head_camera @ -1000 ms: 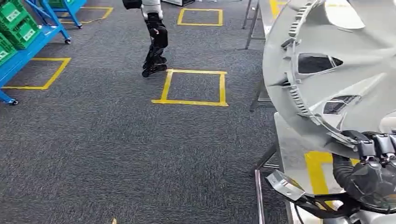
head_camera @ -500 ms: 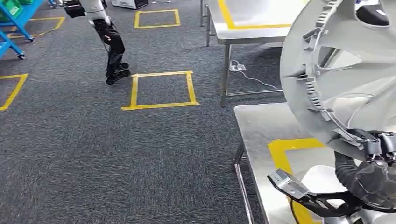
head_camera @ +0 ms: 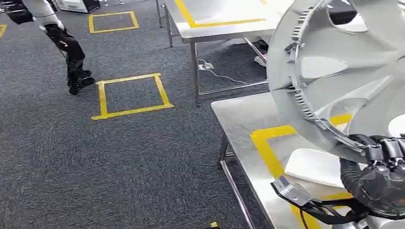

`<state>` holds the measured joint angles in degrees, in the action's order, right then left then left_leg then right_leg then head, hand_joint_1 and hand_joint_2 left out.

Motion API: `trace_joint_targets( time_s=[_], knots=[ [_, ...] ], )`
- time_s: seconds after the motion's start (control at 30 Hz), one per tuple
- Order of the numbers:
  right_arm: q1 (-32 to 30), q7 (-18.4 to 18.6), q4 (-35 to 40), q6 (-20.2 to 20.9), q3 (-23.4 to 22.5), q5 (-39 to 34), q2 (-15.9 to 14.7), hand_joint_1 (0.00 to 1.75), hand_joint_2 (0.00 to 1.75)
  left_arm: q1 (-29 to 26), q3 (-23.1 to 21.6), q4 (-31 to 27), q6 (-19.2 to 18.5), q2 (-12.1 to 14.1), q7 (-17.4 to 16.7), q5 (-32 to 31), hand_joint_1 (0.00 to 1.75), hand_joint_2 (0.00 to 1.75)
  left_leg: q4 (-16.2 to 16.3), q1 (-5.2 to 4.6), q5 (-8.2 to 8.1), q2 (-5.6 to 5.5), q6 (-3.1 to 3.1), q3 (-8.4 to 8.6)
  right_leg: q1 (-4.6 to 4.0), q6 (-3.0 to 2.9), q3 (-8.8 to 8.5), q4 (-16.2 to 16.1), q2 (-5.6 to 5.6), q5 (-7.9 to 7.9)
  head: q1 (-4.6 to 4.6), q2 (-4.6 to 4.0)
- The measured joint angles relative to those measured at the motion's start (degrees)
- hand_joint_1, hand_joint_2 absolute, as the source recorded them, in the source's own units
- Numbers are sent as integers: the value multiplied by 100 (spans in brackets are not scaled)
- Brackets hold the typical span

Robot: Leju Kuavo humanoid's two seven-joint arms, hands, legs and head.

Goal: Take the parts from the cabinet and place them on the table.

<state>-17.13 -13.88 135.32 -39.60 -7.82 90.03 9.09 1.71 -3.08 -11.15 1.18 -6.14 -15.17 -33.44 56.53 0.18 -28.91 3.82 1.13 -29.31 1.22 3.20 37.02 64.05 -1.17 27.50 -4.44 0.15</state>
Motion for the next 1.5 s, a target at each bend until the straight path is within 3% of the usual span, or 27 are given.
trace_joint_targets(
  time_s=[0.03, 0.07, 0.2, 0.27, 0.3, 0.37, 0.4, 0.47, 0.5, 0.53, 0.57, 0.6, 0.7, 0.73, 0.77, 0.8, 0.9, 0.93, 1.0, 1.03, 1.07, 1.13, 1.23, 1.37, 1.4, 1.43, 1.5],
  knots=[
    [3, 9, 0, 0, 0, 0, 0, 175, 175, 0, 0, 0, 0, 0, 0, 0, 0, 0, 14, -11, -22, 49, -36, 27, -6, 6, -291, -521, -224, -74, -6, 0],
    [4, 26, -11, 0, 0, 0, 0, 175, 175, -2, 2, 0, 0, 24, -9, 0, 0, 0, 15, -60, -51, 83, -74, 15, -50, -58, -365, -569, -321, 1, -4, 0],
    [-9, 99, -20, 0, -4, -2, 0, 175, 175, 1, 4, 0, -4, 42, -33, 0, 0, 0, 4, -45, -62, 252, -181, 75, -63, -224, -332, -586, -69, -47, 0, 0],
    [-5, 109, -20, -2, -7, -5, 18, 175, 175, -1, 4, 0, -15, 46, -33, 0, 0, 0, 294, -6, -323, -164, -243, -31, -28, -288, -331, -602, 29, -76, 35, 0],
    [-2, 109, -20, -2, -7, -2, 17, 175, 175, 6, 7, 0, -28, 48, -33, 0, 0, 0, 740, -4, -577, -268, -245, -221, -32, -309, -328, -602, 82, -77, 35, 0],
    [-8, 109, -26, 0, -7, -2, 22, 175, 175, 32, 15, 0, -35, 55, -13, 9, 0, 0, 1702, -28, -972, -326, -235, -638, -58, -333, -326, -600, 202, -81, 35, 0],
    [-6, 109, -39, 0, -9, -2, 22, 175, 175, 65, 15, 0, -46, 55, -13, 11, 0, 0, 1910, -43, -985, -330, -218, -718, -72, -336, -330, -599, 266, -83, 31, 0],
    [-10, 109, -44, 0, -9, -2, 22, 175, 175, 66, 15, 0, -59, 59, -20, 7, 0, 0, 1528, -62, -614, -342, -144, -547, -104, -347, -336, -596, 436, -91, 33, 0],
    [-10, 109, -44, 0, -9, -2, 22, 175, 175, 61, 15, 0, -63, 61, -28, 2, 0, 0, 984, -74, -292, -396, -86, -318, -113, -349, -345, -595, 531, -97, 29, 0],
    [-10, 107, -44, 0, -9, -2, 22, 175, 175, 53, 15, 0, -66, 63, -28, 2, 0, 0, 439, -90, -2, -594, -30, -99, -114, -347, -354, -595, 598, -102, 31, 0],
    [-9, 105, -48, 0, -9, -2, 22, 175, 175, 42, 15, 2, -68, 85, -33, 2, 0, 0, 251, -82, -15, -944, 33, -1, -95, -333, -307, -595, 641, -119, 18, 0],
    [15, 103, -48, 0, -9, -2, 22, 175, 175, 19, 15, 4, -72, 85, -33, 2, 0, 0, 142, -74, 13, -960, 46, -27, -96, -308, -284, -569, 719, -140, 11, 0],
    [-33, 98, -48, 0, -13, -2, 24, 175, 175, -12, 15, 7, -72, 103, -44, 2, 0, 0, 32, -103, -29, -772, 83, 0, -61, -184, -184, -619, 913, -223, 42, 0],
    [-39, 98, -48, -2, -13, -2, 24, 175, 175, -23, 15, 7, -72, 96, -44, 2, 0, 0, -116, -20, 54, -671, 72, 48, -61, -189, -128, -574, 903, -204, 39, 0],
    [-51, 101, -46, 0, -13, -2, 24, 175, 175, -24, 13, 7, -72, 101, -44, 0, 0, 0, -179, -51, 77, -599, 85, 76, -108, -174, -41, -412, 569, -65, 24, 0],
    [-27, 101, -48, 0, -13, -2, 24, 175, 175, -32, 13, 7, -74, 94, -44, 0, 0, 0, -179, -55, 91, -522, 99, 74, -109, -145, 131, -69, 366, 148, -6, 0],
    [-23, 83, -57, 0, -13, 2, 26, 175, 175, -64, 13, 9, -74, 92, -44, 0, 0, 0, -166, -68, 69, -252, 100, 68, -68, -54, 659, 1090, 163, 611, -4, 0],
    [-21, 85, -70, 0, -13, 0, 26, 175, 175, -68, 13, 9, -74, 98, -44, 0, 0, 0, -164, -63, 60, -155, 88, 73, -40, -24, 646, 1077, 144, 538, -6, 0],
    [-31, 83, -79, 0, -13, 0, 26, 175, 175, -60, 13, 9, -74, 94, -44, 0, 0, 0, -143, -44, 29, -25, 42, 83, 9, 20, 200, 296, 57, 120, -6, 0],
    [-29, 85, -79, 0, -13, 0, 26, 175, 175, -54, 15, 9, -74, 94, -44, 2, 0, 0, -117, -31, 2, 28, 9, 96, 23, 43, -132, -268, -60, -87, -6, 0],
    [-17, 85, -83, 0, -13, 0, 26, 175, 175, -47, 15, 9, -74, 103, -44, 2, 0, 0, -88, -42, -31, 76, -37, 102, -11, 57, -314, -626, -283, -10, -8, 0],
    [-13, 85, -94, 0, -13, 2, 35, 175, 175, -43, 15, 9, -79, 109, -44, 2, 0, 0, -40, -74, -72, 121, -89, 86, -31, -103, -365, -611, -143, -50, 11, 0],
    [-21, 98, -96, 0, -22, -2, 37, 175, 175, -26, 15, 9, -76, 107, -44, 4, 0, 0, -30, -50, -83, 229, -161, 125, -49, -212, -328, -595, -19, -54, 7, 0],
    [-21, 98, -96, -2, -22, -2, 37, 175, 175, -25, 15, 9, -76, 107, -44, 4, 0, 0, -26, -48, -93, 231, -166, 126, -45, -218, -329, -600, -11, -57, 7, 0],
    [-9, 105, -96, -2, -22, -2, 52, 175, 175, -23, 15, 9, -79, 107, -35, 4, 0, 0, 756, -15, -598, -273, -224, -210, -26, -306, -333, -613, 115, -77, 42, 0],
    [-10, 101, -101, 0, -22, 0, 52, 175, 175, -43, 15, 9, -87, 109, -35, 7, 0, 0, 1948, -23, -920, -344, -187, -823, -77, -337, -331, -611, 334, -85, 42, 0],
    [-12, 103, -111, 0, -24, -2, 52, 175, 175, -49, 15, 9, -92, 116, -35, 4, 0, 0, 1399, -48, -455, -384, -106, -635, -95, -344, -338, -610, 496, -93, 39, 0]
  ],
)
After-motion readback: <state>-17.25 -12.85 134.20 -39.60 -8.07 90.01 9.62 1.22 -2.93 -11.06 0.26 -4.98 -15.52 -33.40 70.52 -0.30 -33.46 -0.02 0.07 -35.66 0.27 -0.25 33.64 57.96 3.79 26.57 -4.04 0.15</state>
